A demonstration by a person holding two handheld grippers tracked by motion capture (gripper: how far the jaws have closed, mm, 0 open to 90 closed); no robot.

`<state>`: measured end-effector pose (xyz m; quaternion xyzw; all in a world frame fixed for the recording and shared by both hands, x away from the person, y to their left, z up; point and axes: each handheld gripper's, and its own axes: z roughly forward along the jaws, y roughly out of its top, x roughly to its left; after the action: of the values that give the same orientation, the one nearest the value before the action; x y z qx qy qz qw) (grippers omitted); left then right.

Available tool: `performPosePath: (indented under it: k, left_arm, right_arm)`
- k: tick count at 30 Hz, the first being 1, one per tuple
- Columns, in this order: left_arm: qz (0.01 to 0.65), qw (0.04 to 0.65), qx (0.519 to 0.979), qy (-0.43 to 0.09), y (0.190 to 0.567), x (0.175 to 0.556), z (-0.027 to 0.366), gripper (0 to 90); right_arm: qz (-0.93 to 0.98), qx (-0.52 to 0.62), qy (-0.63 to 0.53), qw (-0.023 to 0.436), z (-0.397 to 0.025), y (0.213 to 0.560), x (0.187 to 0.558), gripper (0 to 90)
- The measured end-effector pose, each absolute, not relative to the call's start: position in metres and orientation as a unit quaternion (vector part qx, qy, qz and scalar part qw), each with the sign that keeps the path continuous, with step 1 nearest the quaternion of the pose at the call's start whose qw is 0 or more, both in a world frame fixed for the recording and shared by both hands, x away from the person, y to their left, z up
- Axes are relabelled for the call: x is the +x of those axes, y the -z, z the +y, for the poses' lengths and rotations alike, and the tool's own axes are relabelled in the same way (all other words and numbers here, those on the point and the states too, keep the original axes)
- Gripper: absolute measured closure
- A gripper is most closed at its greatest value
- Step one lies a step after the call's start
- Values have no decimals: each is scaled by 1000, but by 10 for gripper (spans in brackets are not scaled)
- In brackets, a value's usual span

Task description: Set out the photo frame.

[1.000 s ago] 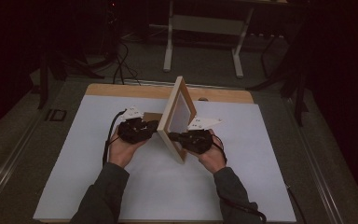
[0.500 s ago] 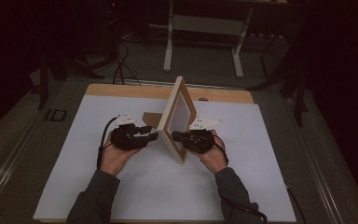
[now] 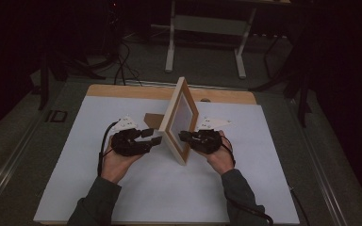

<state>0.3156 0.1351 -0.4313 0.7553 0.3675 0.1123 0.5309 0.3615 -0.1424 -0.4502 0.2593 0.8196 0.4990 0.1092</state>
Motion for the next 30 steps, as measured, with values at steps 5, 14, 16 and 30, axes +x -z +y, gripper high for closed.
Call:
performPosePath:
  k: [5,14,16,30]
  left_arm:
    - [375,534,749,-115,429,315,132,497]
    - [377,536,748,-111,427,315,126,514]
    - [376,539,746,-106,427,315,126,515]
    - [377,536,747,-114,426,317,102,450]
  right_arm:
    - [817,263,-501,111,-147,449,363,794]
    - [819,265,-498,110,-147,451,363,790]
    - [819,265,-497,110,-147,451,363,790]
    - [819,266,-497,109,-148,453,363,783]
